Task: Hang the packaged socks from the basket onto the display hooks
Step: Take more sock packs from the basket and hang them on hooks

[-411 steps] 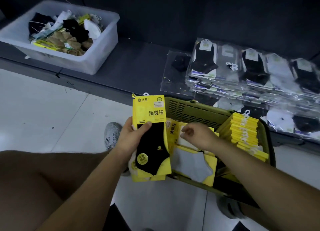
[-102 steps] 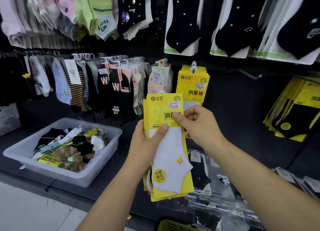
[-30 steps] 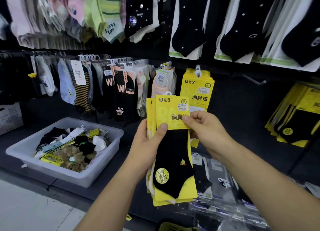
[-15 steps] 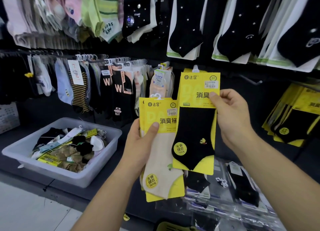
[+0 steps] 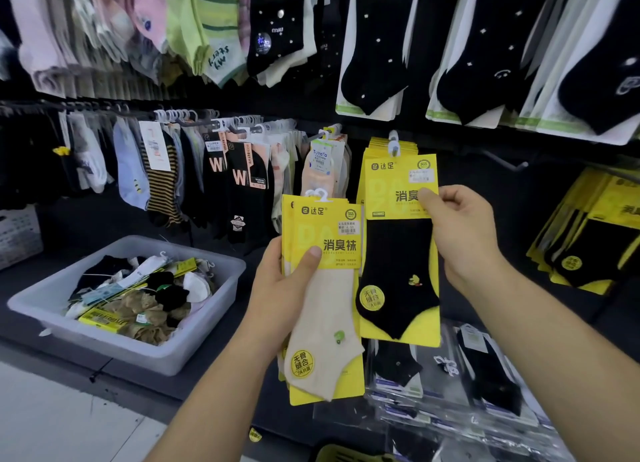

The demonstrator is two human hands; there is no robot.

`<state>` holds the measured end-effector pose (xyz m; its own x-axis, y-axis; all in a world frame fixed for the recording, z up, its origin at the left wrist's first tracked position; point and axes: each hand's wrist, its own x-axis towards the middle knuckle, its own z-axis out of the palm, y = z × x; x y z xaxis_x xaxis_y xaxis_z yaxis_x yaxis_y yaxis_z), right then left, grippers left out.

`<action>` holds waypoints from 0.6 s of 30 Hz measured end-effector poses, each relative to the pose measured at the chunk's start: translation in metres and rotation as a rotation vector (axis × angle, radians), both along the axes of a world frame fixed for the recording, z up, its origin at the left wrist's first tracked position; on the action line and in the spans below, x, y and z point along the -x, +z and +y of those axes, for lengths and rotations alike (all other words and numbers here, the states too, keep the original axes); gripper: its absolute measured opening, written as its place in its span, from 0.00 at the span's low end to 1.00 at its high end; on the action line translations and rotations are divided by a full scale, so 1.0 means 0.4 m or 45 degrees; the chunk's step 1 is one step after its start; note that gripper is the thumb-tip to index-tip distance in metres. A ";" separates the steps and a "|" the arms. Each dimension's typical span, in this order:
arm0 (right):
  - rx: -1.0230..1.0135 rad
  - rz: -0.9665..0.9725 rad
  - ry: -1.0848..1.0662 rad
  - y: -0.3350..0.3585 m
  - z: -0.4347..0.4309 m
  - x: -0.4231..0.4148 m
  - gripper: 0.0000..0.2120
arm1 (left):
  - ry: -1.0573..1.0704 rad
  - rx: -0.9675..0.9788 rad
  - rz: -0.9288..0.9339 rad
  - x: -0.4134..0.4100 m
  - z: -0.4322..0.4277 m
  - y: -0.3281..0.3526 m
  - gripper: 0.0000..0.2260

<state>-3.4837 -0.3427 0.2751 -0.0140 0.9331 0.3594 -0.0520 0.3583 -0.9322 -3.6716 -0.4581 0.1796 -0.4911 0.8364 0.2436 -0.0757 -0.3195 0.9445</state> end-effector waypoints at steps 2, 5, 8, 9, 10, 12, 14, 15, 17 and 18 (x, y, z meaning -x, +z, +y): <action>-0.010 -0.055 -0.048 -0.006 0.023 0.010 0.04 | 0.007 -0.005 0.017 0.004 -0.001 0.000 0.13; -0.045 -0.137 -0.116 -0.020 0.061 0.027 0.06 | 0.010 -0.017 0.036 0.008 -0.002 0.001 0.13; -0.047 -0.237 -0.152 -0.039 0.099 0.039 0.07 | 0.024 -0.018 0.038 0.011 -0.001 0.000 0.12; -0.028 -0.254 -0.157 -0.045 0.107 0.042 0.07 | 0.026 -0.014 0.035 0.012 -0.001 0.000 0.12; -0.004 -0.257 -0.172 -0.051 0.114 0.044 0.08 | 0.025 -0.009 0.030 0.012 -0.001 0.000 0.11; 0.030 -0.247 -0.243 -0.061 0.116 0.047 0.10 | 0.018 -0.001 0.020 0.011 -0.001 0.002 0.10; -0.011 -0.282 -0.300 -0.067 0.088 0.051 0.11 | 0.016 0.002 0.011 0.010 -0.001 0.003 0.08; -0.045 -0.305 -0.268 -0.070 0.066 0.058 0.12 | 0.017 0.001 0.004 0.010 -0.001 0.003 0.08; -0.046 -0.309 -0.085 -0.076 0.012 0.078 0.16 | 0.017 -0.003 -0.013 0.005 -0.001 0.003 0.09; -0.016 -0.320 0.018 -0.076 -0.017 0.089 0.18 | 0.013 -0.009 -0.019 0.001 -0.001 0.004 0.10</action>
<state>-3.5193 -0.3496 0.2445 -0.1171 0.9277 0.3546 0.1757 0.3708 -0.9120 -3.6721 -0.4586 0.1811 -0.5031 0.8297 0.2419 -0.0863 -0.3267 0.9412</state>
